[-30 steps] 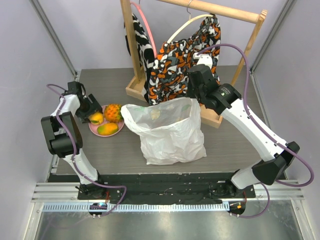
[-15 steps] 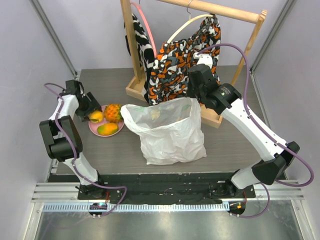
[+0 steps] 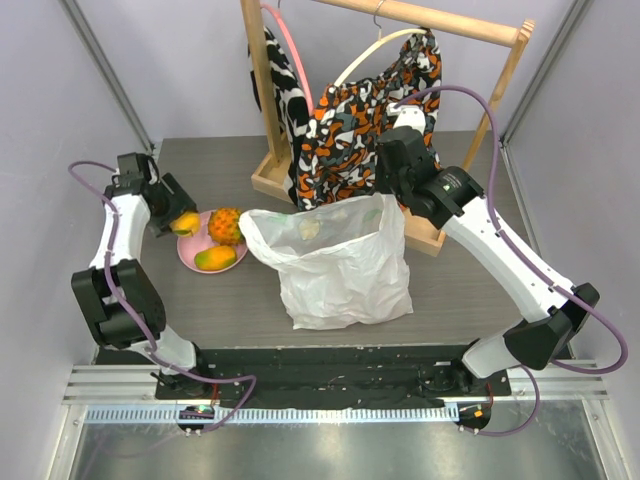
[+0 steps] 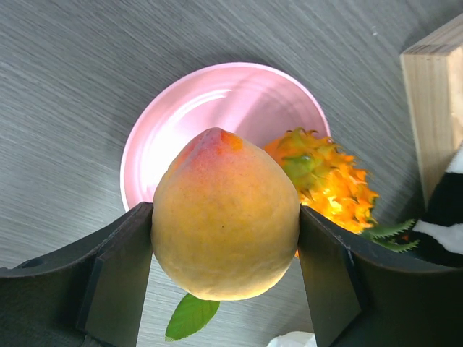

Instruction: Place the fruits into the plastic bag

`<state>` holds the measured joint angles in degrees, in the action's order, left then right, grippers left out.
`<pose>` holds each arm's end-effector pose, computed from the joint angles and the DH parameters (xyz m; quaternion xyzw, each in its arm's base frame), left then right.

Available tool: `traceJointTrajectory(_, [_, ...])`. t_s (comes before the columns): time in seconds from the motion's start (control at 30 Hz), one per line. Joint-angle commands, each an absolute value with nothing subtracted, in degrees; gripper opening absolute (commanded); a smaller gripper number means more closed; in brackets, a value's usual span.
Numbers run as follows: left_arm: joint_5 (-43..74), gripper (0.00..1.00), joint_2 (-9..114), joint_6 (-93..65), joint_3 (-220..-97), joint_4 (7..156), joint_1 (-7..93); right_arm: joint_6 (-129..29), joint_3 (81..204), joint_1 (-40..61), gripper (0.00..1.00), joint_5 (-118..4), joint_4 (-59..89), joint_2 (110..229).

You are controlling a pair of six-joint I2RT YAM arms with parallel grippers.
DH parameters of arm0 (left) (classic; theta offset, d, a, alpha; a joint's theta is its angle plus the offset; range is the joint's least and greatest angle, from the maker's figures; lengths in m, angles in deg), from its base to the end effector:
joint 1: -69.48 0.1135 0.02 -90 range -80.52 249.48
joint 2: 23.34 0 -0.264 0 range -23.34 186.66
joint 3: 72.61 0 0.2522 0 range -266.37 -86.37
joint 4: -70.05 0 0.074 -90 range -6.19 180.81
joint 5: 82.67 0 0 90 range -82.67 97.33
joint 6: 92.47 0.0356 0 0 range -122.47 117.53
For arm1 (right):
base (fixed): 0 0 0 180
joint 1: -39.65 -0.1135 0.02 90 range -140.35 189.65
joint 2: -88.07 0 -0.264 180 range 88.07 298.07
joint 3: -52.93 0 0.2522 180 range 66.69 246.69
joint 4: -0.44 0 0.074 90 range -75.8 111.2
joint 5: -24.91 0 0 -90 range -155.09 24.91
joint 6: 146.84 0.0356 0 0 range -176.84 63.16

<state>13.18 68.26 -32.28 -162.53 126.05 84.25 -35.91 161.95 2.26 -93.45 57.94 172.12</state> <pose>0.3277 0.0827 0.2775 -0.3507 0.8929 -0.0850 0.2692 0.2566 0.1748 0.4259 -0.0051 0.8582 0.0395 0.5117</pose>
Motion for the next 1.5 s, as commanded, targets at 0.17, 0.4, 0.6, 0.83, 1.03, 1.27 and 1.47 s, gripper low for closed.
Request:
traceJointTrajectory(0.17, [14.9, 0.41, 60.3, -35.1, -166.3, 127.1, 84.6, -35.8, 161.1, 2.4, 0.01, -92.7, 54.4, 168.2])
traceJointTrajectory(0.4, [14.4, 0.40, 57.1, -35.8, -171.0, 128.5, 81.4, -35.0, 160.5, 2.4, 0.01, -91.5, 54.4, 167.6])
traceJointTrajectory(0.6, [14.8, 0.41, 55.8, -37.2, -177.6, 129.9, 78.6, -34.5, 159.8, 2.5, 0.01, -91.3, 54.2, 167.3])
traceJointTrajectory(0.83, [13.4, 0.41, 58.1, -36.9, -188.5, 132.1, 70.2, -34.4, 159.3, 2.4, 0.01, -90.8, 53.5, 167.0])
traceJointTrajectory(1.03, [12.4, 0.41, 57.6, -39.3, -189.6, 129.8, 56.9, -34.6, 158.3, 2.4, 0.01, -91.5, 53.5, 166.4])
traceJointTrajectory(1.27, [10.8, 0.40, 58.3, -43.3, -185.7, 125.3, 43.5, -33.5, 157.8, 2.4, 0.01, -91.5, 53.8, 165.9])
traceJointTrajectory(1.47, [10.8, 0.41, 58.7, -42.7, -182.1, 124.4, 37.9, -32.3, 157.7, 2.4, 0.01, -89.7, 54.4, 166.1])
